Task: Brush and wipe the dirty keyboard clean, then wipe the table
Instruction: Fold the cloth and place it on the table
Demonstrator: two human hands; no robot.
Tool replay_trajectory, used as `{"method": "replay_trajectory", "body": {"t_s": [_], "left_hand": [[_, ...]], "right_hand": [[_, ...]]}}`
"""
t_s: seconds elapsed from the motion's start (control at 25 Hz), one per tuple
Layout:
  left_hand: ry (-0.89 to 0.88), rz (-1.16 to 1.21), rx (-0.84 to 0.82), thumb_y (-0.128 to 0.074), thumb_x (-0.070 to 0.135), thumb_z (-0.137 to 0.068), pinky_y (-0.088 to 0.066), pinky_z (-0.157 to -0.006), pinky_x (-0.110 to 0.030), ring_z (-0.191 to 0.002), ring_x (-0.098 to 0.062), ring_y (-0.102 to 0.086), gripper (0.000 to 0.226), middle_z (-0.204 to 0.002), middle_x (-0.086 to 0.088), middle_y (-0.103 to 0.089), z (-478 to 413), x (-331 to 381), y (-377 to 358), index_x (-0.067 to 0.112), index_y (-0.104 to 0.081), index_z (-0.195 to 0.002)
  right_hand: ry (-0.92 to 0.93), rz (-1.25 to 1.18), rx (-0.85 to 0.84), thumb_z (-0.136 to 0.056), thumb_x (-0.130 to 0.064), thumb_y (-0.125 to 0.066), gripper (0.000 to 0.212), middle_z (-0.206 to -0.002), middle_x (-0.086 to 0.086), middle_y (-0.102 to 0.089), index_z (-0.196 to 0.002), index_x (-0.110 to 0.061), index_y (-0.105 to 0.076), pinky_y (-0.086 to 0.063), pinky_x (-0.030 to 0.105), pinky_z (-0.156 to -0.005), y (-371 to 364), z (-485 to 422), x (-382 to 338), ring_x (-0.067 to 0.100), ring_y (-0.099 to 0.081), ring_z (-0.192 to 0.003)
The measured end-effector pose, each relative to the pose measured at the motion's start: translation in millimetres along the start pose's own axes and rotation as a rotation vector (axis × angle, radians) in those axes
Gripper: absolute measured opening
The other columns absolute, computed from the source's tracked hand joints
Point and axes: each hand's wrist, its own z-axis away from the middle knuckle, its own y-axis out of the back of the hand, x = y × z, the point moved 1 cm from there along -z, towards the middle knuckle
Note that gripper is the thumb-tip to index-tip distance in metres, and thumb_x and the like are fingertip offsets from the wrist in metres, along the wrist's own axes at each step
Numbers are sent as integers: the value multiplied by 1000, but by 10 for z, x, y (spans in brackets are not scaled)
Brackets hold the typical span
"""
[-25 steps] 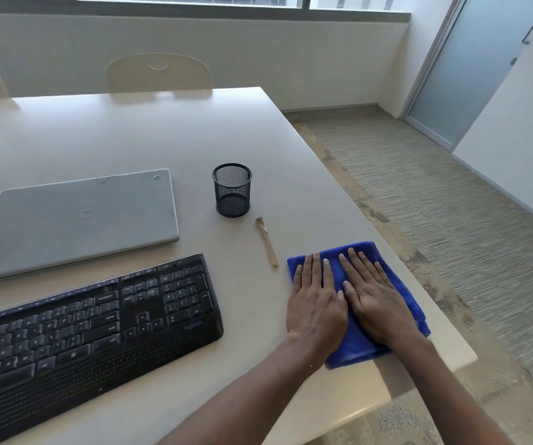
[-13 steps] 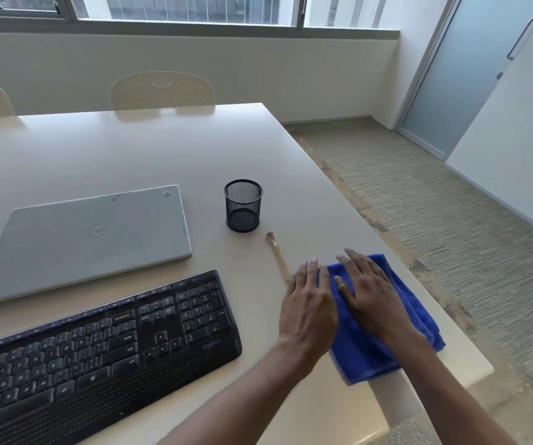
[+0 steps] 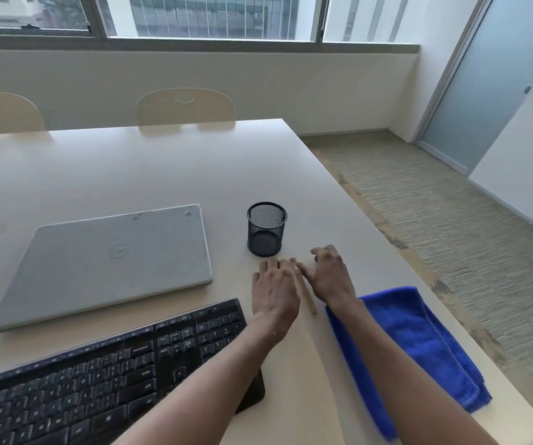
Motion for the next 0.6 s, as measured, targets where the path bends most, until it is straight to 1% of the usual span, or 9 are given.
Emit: {"method": "replay_trajectory", "body": {"t_s": [0.08,0.16,0.24,0.36,0.44,0.52,0.56,0.6], "left_hand": [[41,12,-18,-48,15,-102,-41,-105,-36,-128,-28,-47,33,-134,-7,-52,-88,-30,-36,17,-56,-135],[68,50,-26,-45,19,-105,-40,-104,-36,-126,-27,-46,30,-131,-5,-51,-143,-33,-83,20,-61,-131],[72,86,-38,-42,21,-106,-40,-105,-36,-125,-26,-45,31,-130,-3,-50,-174,-24,-122,21,-62,-130],[81,148,-45,-42,18,-106,-40,-104,-37,-125,-27,-46,31,-130,-5,-51,-160,-6,-99,17,-63,-129],[83,318,5,-42,14,-105,-45,-98,-39,-118,-28,-53,31,-124,-7,-58,-136,-2,-66,15,-63,-128],[79,609,111,-43,13,-107,-50,-83,-37,-101,-24,-64,26,-110,-3,-64,-84,16,31,16,-64,-123],[54,716,178,-45,12,-108,-50,-78,-31,-94,-19,-66,24,-106,-1,-67,-61,36,112,17,-63,-122],[19,787,251,-47,10,-108,-50,-77,-22,-92,-12,-67,24,-107,-1,-70,-54,56,205,16,-64,-124]], "right_hand": [[-3,13,-4,-97,-44,-65,49,-125,12,-57,-129,-6,-65,-51,39,-95,-65,-88,-74,31,-65,-108],[4,4,3,-98,-38,-65,37,-121,12,-59,-120,-9,-70,-52,38,-94,-112,-128,-145,31,-66,-105],[-5,-15,1,-96,-30,-67,23,-115,10,-65,-109,-13,-74,-53,37,-92,-129,-140,-198,30,-67,-103],[-55,-93,-22,-90,-22,-71,11,-102,8,-75,-97,-15,-76,-56,35,-90,-125,-142,-217,26,-71,-97],[-100,-263,-18,-88,-15,-75,6,-91,8,-77,-93,-12,-76,-59,37,-88,-72,-130,-228,21,-73,-86],[-99,-443,16,-89,-9,-76,6,-84,7,-76,-94,-11,-75,-63,39,-79,63,-91,-290,18,-73,-73],[-74,-522,30,-90,-8,-76,8,-83,7,-75,-97,-12,-74,-64,37,-73,152,-72,-349,19,-73,-71],[-32,-588,39,-91,-9,-75,10,-83,7,-74,-100,-14,-74,-64,35,-69,256,-55,-432,22,-74,-70]]}}
